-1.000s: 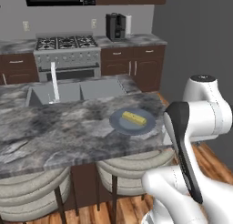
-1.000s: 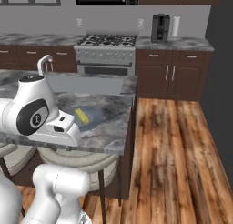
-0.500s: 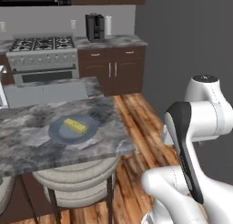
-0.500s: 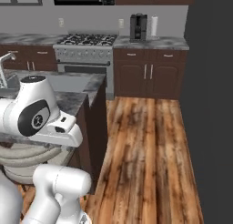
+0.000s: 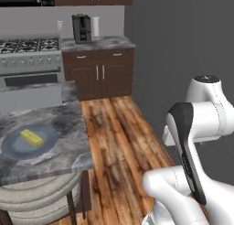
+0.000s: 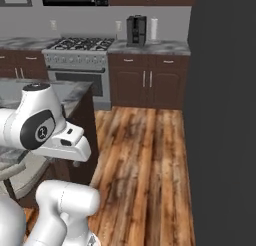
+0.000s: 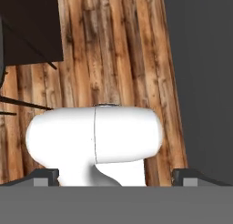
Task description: Retrieve the butter from the fridge and place it on a plate on the dining table. Then retrieve the butter knife by the fridge and place it near the plate.
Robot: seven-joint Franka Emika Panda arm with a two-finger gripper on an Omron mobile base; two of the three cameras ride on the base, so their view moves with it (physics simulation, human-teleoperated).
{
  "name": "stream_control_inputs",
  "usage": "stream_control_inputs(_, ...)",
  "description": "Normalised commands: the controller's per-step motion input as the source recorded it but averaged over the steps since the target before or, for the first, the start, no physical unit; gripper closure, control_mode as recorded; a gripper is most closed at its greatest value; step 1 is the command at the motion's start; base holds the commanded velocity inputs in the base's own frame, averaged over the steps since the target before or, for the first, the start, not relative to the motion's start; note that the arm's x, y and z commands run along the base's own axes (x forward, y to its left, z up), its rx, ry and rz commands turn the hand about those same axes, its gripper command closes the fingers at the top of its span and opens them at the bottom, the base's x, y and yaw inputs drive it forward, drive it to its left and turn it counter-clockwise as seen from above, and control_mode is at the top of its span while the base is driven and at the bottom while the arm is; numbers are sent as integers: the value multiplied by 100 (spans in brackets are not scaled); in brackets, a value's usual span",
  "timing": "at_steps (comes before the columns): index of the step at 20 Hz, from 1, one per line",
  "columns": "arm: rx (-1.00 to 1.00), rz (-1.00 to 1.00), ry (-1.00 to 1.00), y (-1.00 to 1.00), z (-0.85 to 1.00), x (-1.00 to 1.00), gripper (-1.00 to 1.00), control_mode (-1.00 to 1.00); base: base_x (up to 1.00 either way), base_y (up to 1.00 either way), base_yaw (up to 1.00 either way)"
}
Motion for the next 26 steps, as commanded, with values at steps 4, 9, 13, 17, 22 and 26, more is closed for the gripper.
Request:
stream_control_inputs(4,0,0,0,0,0,0,-100,100,86,-44,0)
stream_control_inputs(9,0,0,0,0,0,0,-100,100,100,-28,0)
stream_control_inputs(13,0,0,0,0,0,0,-100,100,100,-39,4)
stream_control_inputs(17,0,0,0,0,0,0,-100,100,100,-37,16)
stream_control_inputs(22,0,0,0,0,0,0,-100,100,100,-4,18)
stream_control_inputs(26,0,0,0,0,0,0,-100,100,100,-6,15)
